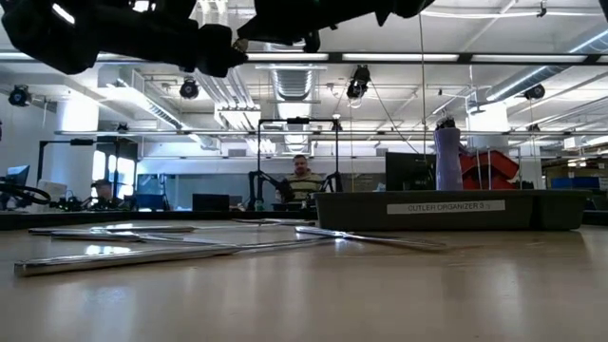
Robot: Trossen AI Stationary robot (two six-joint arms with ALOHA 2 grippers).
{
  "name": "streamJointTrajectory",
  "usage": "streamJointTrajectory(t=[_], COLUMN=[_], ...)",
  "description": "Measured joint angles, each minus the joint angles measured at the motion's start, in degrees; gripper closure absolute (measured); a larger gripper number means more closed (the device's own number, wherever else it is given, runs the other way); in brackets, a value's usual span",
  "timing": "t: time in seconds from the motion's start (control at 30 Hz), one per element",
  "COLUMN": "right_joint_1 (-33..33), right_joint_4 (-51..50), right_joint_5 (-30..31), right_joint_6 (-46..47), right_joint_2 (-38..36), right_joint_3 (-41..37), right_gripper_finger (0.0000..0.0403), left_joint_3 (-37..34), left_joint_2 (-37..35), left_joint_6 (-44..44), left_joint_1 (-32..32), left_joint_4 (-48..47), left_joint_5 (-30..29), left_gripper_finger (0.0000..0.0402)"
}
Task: Sort silverware
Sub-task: Put the silver fork into the gray silverware tray
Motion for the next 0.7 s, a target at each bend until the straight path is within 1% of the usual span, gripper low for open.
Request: streamJointTrajectory(t=[0.07,0.2,0.33,0.43,0.5,0.6,0.7], right_joint_1=[-0.24,-1.59,-4.00,-5.82,-7.43,-10.02,-11.92], right_joint_4=[-5.19,-15.85,-28.10,-38.66,-45.87,-57.45,-64.73], right_joint_5=[0.55,0.44,0.42,-0.73,-4.38,-13.99,-21.90], right_joint_6=[-0.08,1.14,1.33,1.17,0.37,-3.38,-5.34], right_joint_2=[-2.03,-5.84,-7.84,-9.21,-9.52,-9.38,-8.75], right_joint_3=[-0.01,-0.02,-0.02,-0.04,-0.04,-0.10,-0.11], right_gripper_finger=[0.0402,0.0402,0.0402,0.0402,0.0402,0.0402,0.0402], left_joint_3=[-0.31,-0.62,-0.67,-0.83,-0.89,-0.90,-0.91], left_joint_2=[-0.03,-0.11,-0.12,-0.12,-0.12,-0.12,-0.12], left_joint_6=[-1.32,-4.71,-8.97,-12.66,-14.87,-17.29,-17.76], left_joint_1=[-0.41,-0.83,-1.01,-1.13,-1.13,-1.13,-1.13], left_joint_4=[-1.93,-5.13,-8.58,-13.06,-15.15,-17.01,-17.04], left_joint_5=[0.17,-1.40,-1.08,-0.68,0.07,3.00,6.93], left_gripper_finger=[0.0233,0.0201,0.0187,0.0186,0.0190,0.0198,0.0208])
